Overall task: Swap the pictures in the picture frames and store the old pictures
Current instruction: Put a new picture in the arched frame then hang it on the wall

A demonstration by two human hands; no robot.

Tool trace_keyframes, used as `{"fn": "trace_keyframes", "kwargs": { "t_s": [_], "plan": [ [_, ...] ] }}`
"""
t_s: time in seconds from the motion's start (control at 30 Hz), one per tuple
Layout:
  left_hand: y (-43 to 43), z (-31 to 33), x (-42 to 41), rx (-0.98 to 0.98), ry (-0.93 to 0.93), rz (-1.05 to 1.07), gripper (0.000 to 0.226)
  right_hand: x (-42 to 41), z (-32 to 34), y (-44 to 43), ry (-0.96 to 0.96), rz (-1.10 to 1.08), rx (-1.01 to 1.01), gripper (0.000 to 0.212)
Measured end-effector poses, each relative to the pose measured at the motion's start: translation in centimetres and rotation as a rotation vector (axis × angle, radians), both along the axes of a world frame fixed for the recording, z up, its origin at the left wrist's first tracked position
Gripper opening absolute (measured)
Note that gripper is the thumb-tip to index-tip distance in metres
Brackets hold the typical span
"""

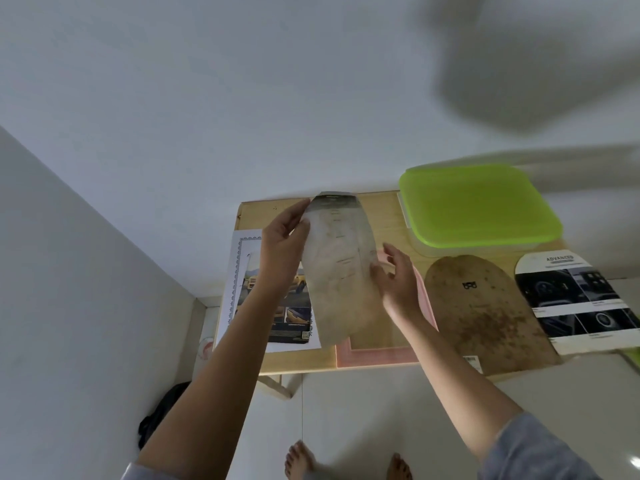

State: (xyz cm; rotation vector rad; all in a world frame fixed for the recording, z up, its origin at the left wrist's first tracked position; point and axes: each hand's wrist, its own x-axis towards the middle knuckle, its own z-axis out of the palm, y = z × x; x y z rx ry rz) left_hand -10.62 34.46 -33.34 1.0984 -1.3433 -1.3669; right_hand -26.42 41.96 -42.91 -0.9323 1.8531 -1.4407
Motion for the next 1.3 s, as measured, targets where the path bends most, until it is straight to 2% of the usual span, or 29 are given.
{"fn": "trace_keyframes", "kwargs": {
  "t_s": [0.17,0.3,0.4,0.57,0.63,0.73,0.97,1.07,1.17,1.23,1.3],
  "plan": [
    [0.1,-2.0,0.2,0.12,0.066,-0.032,0.03,-3.1,-1.1,0.9,-0.308,0.112,0.172,0.043],
    [-0.1,-4.5,-0.2,0.18,0.003,-0.004,0.031,-4.4,-2.2,2.6,-0.352,0.065,0.21,0.029],
    [0.1,-7.3,-0.9,0.223,-0.102,-0.004,0.035,-5.7,-3.3,4.0,-0.217,0.042,0.259,0.026],
    [1.5,-12.0,-2.9,0.29,-0.263,-0.024,0.033,-7.7,-5.4,6.5,0.023,0.133,0.402,0.034],
    [1.9,-13.5,-3.8,0.255,-0.397,-0.032,0.033,-8.3,-6.2,7.3,0.186,0.203,0.427,0.036],
    [2.1,-15.0,-4.9,0.097,-0.683,-0.095,0.042,-8.9,-6.8,7.7,0.47,0.23,0.415,0.03],
    [3.4,-16.4,-6.3,-0.139,-0.947,-0.11,0.056,-7.9,-6.8,7.4,0.588,0.255,0.433,0.039],
    [5.6,-16.8,-5.8,-0.203,-0.997,-0.115,0.057,-6.9,-6.6,7.9,0.709,0.381,0.351,0.046],
    [8.1,-18.1,-5.0,-0.306,-1.154,-0.33,0.07,-5.6,-7.1,8.5,0.836,0.555,0.299,0.047],
    [9.2,-18.9,-4.8,-0.391,-1.229,-0.472,0.073,-4.8,-7.5,8.5,0.893,0.606,0.356,0.051],
    [9.4,-19.3,-4.9,-0.378,-1.253,-0.487,0.074,-4.6,-7.7,8.5,0.911,0.606,0.436,0.056]
  ]
}}
